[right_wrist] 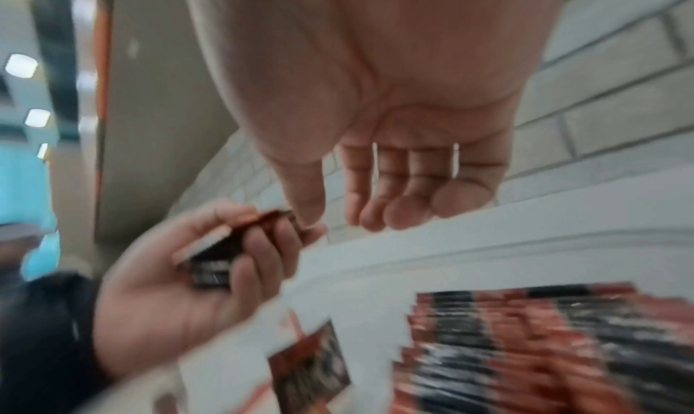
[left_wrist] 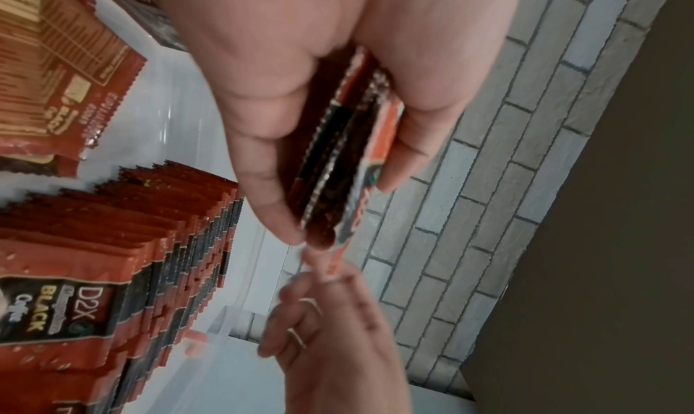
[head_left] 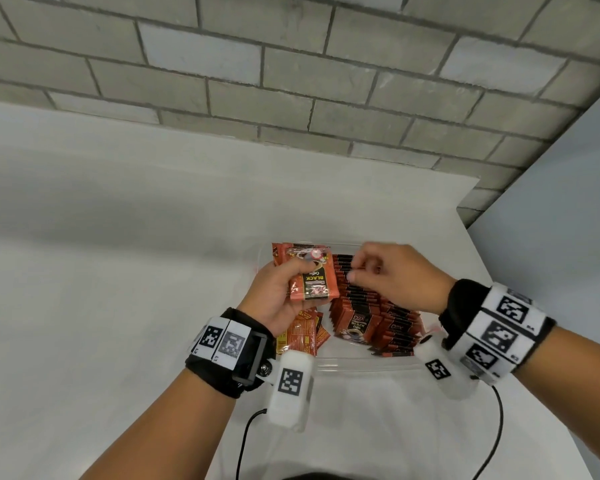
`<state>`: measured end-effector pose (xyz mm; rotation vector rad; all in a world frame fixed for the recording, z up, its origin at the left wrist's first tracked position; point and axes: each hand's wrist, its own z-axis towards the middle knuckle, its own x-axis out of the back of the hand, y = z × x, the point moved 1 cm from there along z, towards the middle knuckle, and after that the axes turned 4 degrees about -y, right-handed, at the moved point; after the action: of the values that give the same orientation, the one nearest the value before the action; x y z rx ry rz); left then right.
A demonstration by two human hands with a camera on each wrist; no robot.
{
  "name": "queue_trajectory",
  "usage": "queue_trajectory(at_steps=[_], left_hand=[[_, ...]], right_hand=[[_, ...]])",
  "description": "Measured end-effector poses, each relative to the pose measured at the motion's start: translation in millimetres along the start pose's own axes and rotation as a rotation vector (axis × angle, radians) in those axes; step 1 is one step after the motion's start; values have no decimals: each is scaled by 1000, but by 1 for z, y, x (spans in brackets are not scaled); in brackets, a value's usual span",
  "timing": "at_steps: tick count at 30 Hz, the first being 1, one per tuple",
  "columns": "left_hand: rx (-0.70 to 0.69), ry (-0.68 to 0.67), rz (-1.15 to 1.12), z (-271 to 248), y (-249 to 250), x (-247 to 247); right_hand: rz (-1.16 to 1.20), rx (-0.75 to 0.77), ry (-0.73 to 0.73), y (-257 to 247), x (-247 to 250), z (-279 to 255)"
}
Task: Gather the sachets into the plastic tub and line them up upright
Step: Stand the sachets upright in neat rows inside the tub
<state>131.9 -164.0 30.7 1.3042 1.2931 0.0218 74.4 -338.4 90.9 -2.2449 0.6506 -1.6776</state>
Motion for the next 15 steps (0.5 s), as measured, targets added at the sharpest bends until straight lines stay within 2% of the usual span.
queue_trajectory(at_steps=[2, 4, 9, 15], left_hand=[[3, -27, 20, 0, 0, -2], [2, -50, 38, -1, -2, -5], [-43, -53, 34, -3, -7, -11], [-39, -97, 83, -5, -6, -13]], right_hand=[[290, 31, 120, -8, 2, -6], [459, 50, 127, -14, -3, -11], [571, 15, 97, -15, -23, -19], [608, 110, 226, -12, -17, -23]])
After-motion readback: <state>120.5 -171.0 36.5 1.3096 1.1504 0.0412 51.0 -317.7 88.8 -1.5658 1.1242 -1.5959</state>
